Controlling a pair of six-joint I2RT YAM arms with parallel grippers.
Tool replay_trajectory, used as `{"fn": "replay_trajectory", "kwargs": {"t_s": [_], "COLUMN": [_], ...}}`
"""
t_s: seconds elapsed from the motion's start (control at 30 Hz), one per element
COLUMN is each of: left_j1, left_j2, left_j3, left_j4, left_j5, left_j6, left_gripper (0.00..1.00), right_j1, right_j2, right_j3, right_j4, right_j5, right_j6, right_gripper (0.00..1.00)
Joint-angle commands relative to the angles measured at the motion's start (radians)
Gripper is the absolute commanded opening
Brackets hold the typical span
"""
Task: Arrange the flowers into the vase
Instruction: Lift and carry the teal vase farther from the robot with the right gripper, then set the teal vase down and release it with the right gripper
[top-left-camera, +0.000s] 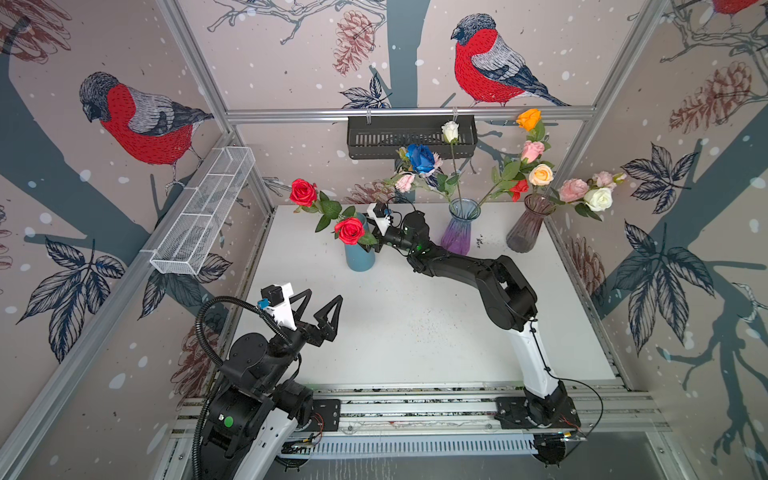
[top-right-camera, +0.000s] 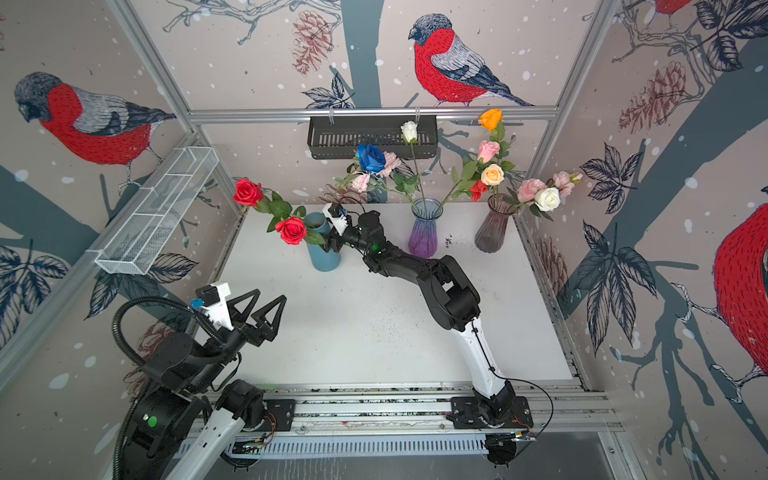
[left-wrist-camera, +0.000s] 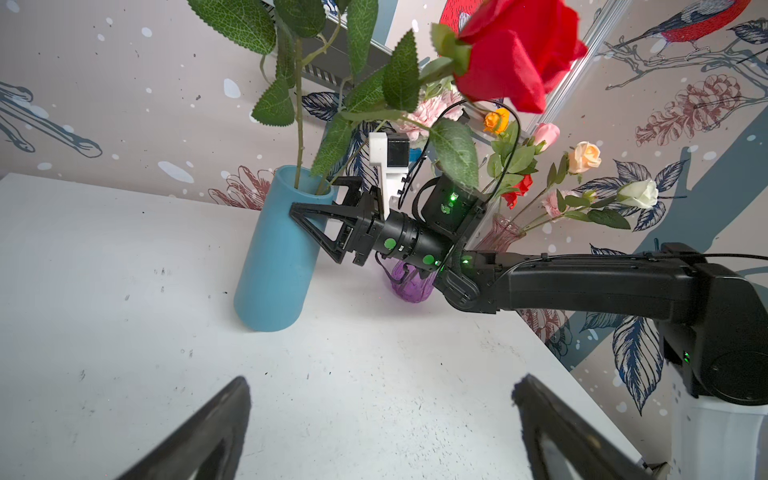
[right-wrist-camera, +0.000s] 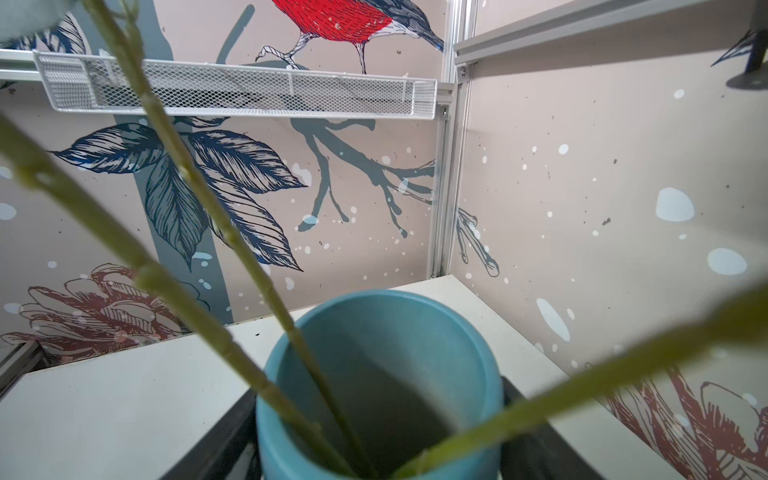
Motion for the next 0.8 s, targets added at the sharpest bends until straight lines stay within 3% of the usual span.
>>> {"fn": "replay_trajectory", "kwargs": {"t_s": [0.0,0.27,0.77], "left_j1": [0.003,0.005,0.005], "left_j2": [-0.004,-0.012,-0.023], "left_j3": [0.004,0.003,0.003], "left_j4": [0.014,0.015,0.012], "left_j5": [-0.004,-0.003,0.0], "left_j6": [0.012,0.014,0.017], "left_gripper": [0.99,0.99,0.99], "right_j1": [0.004,0.019,0.028], "right_j2": [0.019,0.062,0.108], "right_j3": [0.055,0.136,0.184], "right_j4": [0.064,-0.054,-0.059], "right_j5": [-0.005,0.014,-0.018], "right_j6": [0.03,0.005,0.058], "right_gripper": [0.53,0.53,0.54]}}
